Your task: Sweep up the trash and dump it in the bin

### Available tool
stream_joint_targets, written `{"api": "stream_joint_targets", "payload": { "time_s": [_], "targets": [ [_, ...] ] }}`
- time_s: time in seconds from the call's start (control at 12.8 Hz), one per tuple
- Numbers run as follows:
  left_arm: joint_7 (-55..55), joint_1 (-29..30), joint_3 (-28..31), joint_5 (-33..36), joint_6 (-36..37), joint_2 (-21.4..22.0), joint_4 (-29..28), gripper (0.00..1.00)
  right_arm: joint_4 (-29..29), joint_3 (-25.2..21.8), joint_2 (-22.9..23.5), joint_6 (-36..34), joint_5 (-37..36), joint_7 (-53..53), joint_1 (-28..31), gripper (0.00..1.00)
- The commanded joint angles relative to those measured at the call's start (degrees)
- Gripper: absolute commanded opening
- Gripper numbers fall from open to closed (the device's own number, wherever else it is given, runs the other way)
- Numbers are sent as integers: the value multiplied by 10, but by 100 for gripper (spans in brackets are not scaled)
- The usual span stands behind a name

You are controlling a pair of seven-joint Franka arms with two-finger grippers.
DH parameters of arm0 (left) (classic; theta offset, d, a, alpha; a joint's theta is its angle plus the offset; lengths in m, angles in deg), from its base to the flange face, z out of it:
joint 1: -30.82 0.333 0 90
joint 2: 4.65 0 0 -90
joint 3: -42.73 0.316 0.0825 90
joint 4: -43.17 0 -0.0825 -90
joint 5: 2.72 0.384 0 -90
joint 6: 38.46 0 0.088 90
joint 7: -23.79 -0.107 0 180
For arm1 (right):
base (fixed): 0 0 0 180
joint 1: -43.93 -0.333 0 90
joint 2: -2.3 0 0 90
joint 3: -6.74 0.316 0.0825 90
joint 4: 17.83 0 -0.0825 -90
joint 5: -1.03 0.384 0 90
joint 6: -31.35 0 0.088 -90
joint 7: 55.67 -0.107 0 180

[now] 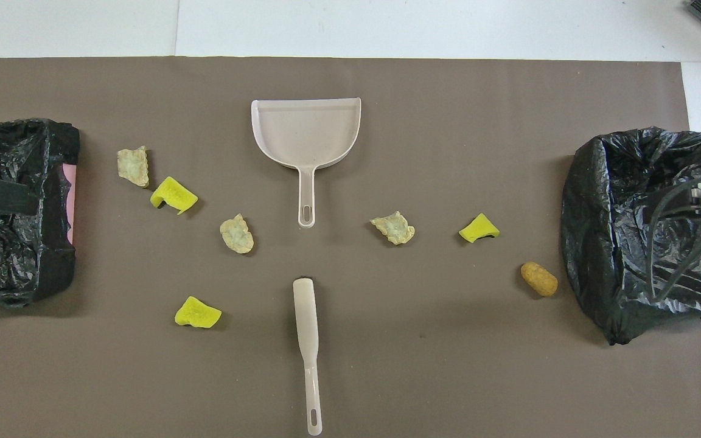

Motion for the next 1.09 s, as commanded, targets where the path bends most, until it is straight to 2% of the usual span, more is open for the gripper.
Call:
{"api": "stream_joint_targets", "payload": {
  "time_s": [0.0, 0.55, 1.02],
  "targets": [
    [-3, -8, 5, -2, -7, 9, -8, 100, 3, -1, -5, -8, 11, -11, 4, 100],
    [-6, -12, 2, 2, 45, 12, -7, 100, 2, -1, -6, -11, 11, -10, 4, 100],
    [1, -5, 5, 1, 38, 13, -7, 100, 1, -1, -6, -6, 9, -10, 4, 100]
  ]
}}
